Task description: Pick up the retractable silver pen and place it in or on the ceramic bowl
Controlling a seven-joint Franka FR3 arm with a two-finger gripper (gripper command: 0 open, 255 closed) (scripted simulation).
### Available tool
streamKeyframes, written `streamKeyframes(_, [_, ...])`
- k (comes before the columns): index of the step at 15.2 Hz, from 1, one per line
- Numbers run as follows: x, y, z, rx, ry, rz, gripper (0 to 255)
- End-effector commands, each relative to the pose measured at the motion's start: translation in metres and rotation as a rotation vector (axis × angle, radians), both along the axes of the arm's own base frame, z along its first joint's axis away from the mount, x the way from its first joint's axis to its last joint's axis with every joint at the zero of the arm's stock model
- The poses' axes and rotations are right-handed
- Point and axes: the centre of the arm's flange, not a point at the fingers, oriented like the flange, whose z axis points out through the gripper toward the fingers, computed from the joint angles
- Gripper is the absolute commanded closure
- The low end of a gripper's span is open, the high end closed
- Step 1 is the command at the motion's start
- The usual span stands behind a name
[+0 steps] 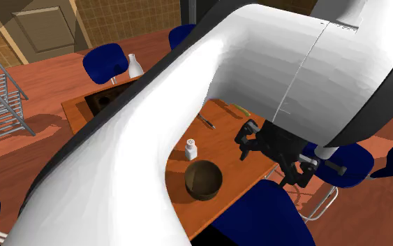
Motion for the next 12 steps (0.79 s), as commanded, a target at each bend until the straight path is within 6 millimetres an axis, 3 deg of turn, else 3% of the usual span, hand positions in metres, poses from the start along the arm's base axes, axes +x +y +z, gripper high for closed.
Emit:
streamKeyframes(1, [0.0,0.0,0.0,0.0,0.0,0.0,0])
streamKeyframes(12, [0.12,0.05,-0.063,-0.027,-0.031,0.373,0])
